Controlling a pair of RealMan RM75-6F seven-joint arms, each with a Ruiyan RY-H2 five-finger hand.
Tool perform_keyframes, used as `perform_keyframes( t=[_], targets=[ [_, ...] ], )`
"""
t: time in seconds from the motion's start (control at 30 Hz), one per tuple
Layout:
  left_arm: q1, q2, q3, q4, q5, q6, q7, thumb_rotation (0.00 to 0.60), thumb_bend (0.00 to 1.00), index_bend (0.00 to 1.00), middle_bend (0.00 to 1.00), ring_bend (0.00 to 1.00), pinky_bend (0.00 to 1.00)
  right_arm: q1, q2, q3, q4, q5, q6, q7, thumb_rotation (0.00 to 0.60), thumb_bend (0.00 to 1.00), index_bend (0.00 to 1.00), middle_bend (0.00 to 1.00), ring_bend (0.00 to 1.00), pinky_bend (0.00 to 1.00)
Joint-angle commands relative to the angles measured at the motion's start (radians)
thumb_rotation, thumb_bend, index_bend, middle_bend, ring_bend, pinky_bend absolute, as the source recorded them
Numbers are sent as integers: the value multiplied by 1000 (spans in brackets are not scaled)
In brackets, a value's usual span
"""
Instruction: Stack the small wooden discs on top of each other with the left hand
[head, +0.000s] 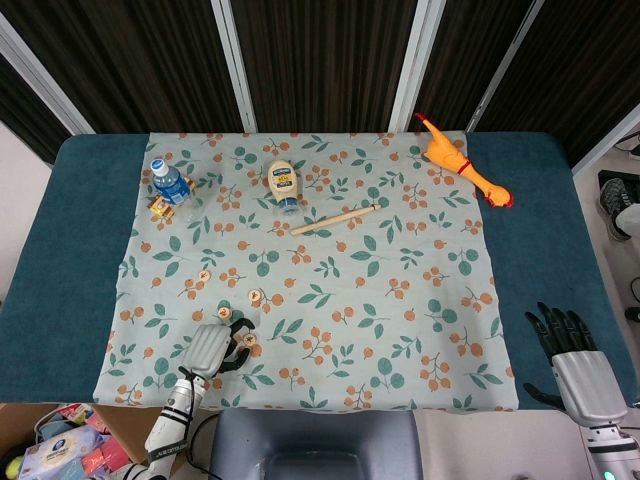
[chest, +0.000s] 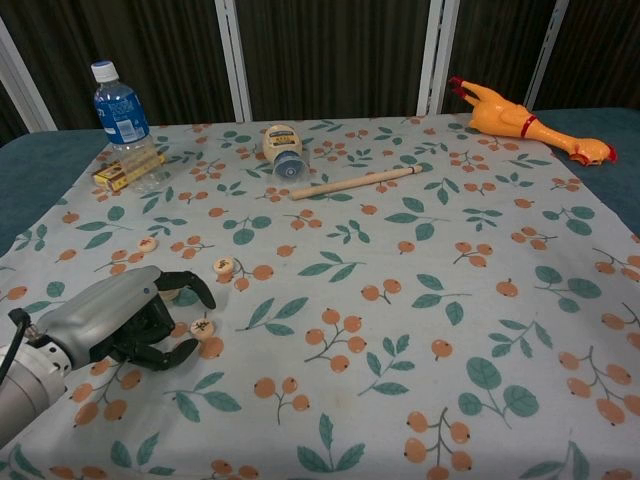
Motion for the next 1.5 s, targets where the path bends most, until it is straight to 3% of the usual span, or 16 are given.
perform_keyframes(
  t=[0.03,1.2,1.5],
  targets=[
    [-1,-2,-1,7,-4,-5,-3,600,400,371,1000,1000,1000,0,1,0,0,1,1,1,600,80,0,0,0,0],
    [-6,-20,-6,44,-11,-27,-4,600,399,449,1000,1000,1000,-4,5,1,-2,-1,5,7,600,80,0,0,0,0],
    [-5,-13,-14,39,-5,-14,-12,600,399,517,1000,1000,1000,-3,3,0,-1,-1,2,2,600,81,0,0,0,0]
  ],
)
